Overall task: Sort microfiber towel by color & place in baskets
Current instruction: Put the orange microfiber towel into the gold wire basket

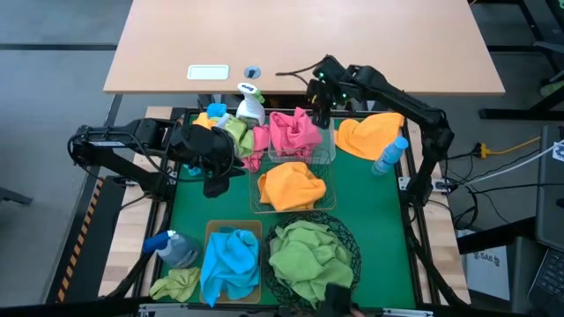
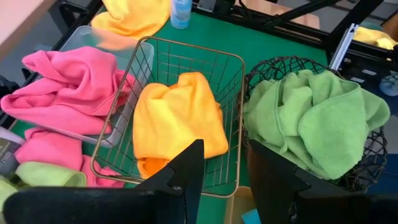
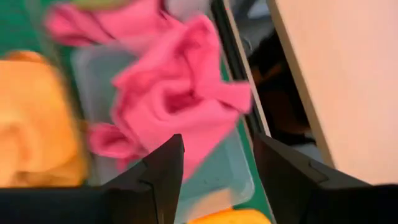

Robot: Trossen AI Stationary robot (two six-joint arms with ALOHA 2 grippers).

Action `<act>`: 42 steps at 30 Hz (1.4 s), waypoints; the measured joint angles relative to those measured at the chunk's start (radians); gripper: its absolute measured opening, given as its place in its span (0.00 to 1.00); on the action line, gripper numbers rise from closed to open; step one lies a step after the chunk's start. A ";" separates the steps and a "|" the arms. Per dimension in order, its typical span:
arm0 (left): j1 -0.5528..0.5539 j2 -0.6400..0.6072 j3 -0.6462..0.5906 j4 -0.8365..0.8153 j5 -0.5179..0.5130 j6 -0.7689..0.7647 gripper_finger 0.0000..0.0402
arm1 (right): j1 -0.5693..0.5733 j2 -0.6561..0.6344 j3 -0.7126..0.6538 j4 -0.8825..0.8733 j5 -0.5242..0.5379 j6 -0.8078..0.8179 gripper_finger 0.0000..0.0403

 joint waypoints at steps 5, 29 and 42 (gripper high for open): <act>0.000 0.000 0.000 0.000 -0.001 -0.001 0.28 | -0.061 0.001 -0.146 0.098 -0.041 0.008 0.49; 0.000 0.000 0.000 0.000 -0.062 -0.001 0.28 | -0.066 0.001 -0.330 0.265 -0.099 0.170 0.49; 0.000 0.000 0.000 -0.001 -0.062 -0.001 0.28 | -0.207 0.001 -0.329 0.066 -0.079 0.052 0.48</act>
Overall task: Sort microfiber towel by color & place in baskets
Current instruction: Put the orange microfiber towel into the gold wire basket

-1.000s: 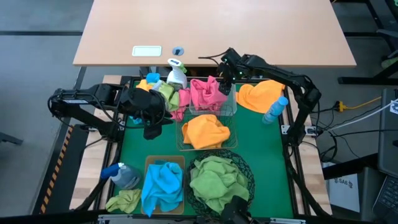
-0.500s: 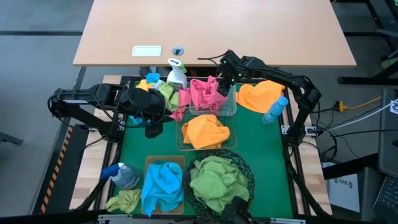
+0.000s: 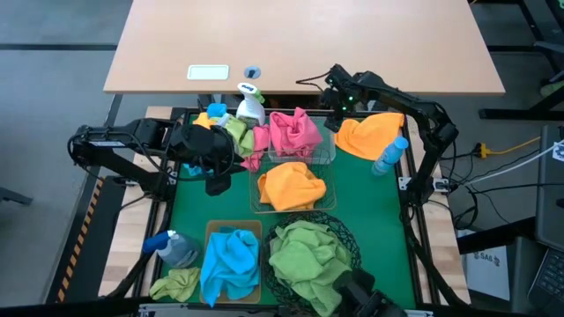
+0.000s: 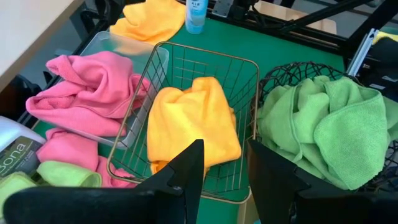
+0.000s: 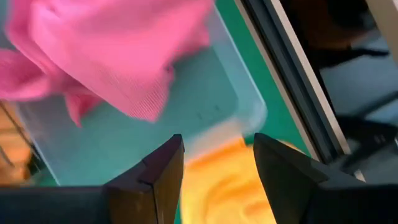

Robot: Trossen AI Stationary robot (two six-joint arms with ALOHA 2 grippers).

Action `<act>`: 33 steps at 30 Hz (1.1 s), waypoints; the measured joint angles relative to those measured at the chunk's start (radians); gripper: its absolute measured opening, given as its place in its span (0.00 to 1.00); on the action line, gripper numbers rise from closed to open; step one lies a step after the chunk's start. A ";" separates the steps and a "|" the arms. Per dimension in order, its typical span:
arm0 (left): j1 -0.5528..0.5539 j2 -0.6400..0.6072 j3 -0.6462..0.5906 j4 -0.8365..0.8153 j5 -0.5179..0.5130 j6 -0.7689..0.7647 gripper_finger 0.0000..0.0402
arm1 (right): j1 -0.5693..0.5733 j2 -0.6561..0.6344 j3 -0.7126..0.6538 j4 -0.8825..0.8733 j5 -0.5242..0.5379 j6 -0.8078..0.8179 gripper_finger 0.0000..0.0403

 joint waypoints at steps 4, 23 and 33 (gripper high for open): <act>0.000 0.000 0.000 0.000 0.000 0.000 0.28 | -0.051 0.000 0.000 -0.047 0.000 -0.034 0.48; 0.000 0.000 0.000 0.000 0.000 -0.001 0.28 | -0.127 0.000 -0.382 0.201 0.164 -0.136 0.48; 0.000 0.000 0.000 0.000 0.000 -0.001 0.28 | -0.127 -0.006 -0.523 0.353 0.174 -0.134 0.42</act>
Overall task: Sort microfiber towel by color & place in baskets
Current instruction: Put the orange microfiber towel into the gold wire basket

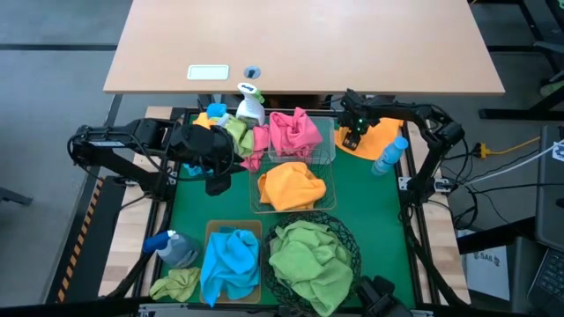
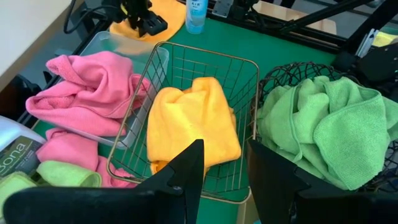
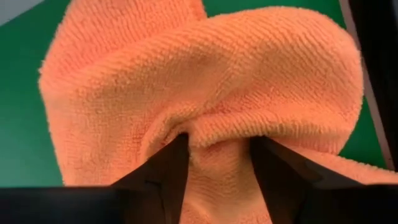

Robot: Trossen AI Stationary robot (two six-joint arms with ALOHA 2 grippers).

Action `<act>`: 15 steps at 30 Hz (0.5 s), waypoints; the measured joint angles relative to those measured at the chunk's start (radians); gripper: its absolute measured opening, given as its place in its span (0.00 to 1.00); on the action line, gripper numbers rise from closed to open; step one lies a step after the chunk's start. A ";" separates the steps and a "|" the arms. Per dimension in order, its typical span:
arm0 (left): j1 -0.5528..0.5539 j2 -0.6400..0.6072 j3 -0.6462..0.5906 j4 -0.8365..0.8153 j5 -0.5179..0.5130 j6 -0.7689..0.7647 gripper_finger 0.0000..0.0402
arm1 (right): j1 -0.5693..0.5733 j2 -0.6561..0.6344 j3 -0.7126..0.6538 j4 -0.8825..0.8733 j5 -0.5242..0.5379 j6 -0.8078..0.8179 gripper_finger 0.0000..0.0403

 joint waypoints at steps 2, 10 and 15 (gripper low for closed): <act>0.000 0.000 0.000 0.000 0.000 0.000 0.28 | 0.000 0.001 -0.001 -0.003 -0.015 0.005 0.36; 0.000 0.000 0.000 0.000 0.000 0.000 0.28 | 0.000 0.002 0.016 -0.017 -0.036 0.007 0.03; 0.000 0.000 0.000 0.000 0.000 0.001 0.28 | 0.001 -0.008 0.094 -0.111 -0.045 0.033 0.07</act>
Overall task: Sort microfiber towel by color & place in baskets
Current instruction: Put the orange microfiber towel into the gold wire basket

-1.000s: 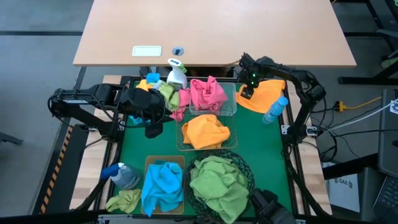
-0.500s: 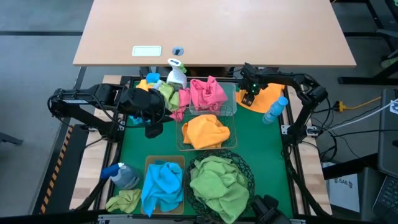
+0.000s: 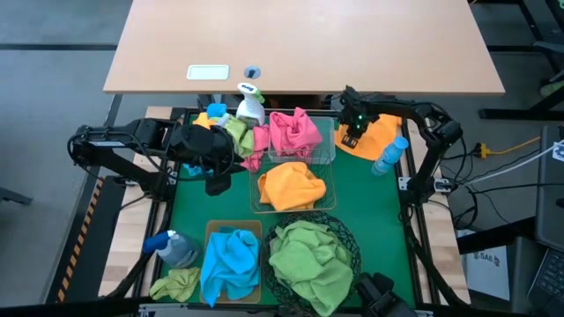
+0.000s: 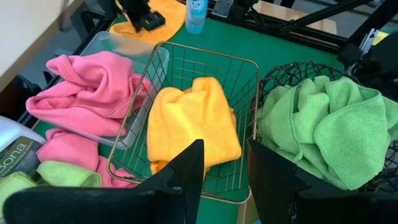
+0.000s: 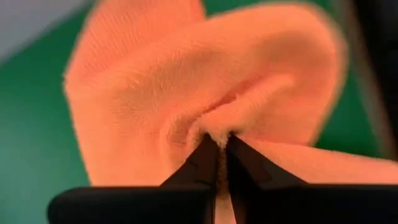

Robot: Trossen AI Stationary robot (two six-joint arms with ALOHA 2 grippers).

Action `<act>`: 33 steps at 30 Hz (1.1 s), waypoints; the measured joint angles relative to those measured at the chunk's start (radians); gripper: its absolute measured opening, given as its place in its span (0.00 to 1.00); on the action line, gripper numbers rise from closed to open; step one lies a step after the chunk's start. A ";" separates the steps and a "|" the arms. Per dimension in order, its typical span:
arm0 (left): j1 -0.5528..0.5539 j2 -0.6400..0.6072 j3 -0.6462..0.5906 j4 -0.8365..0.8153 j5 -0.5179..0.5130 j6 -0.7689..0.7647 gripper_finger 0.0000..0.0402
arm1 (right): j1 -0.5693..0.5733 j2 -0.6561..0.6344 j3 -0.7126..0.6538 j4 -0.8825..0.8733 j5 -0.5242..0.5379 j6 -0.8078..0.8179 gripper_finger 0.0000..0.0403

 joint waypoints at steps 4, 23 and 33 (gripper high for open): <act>0.001 0.000 0.000 -0.009 -0.001 0.001 0.28 | 0.000 -0.044 0.097 -0.094 0.000 0.001 0.02; 0.230 -0.189 0.000 -0.333 -0.098 0.056 0.28 | 0.312 -0.139 0.704 -0.286 -0.175 0.086 0.01; 0.326 -0.294 0.000 -0.382 -0.162 0.054 0.28 | 0.553 -0.139 0.953 -0.281 -0.177 0.144 0.01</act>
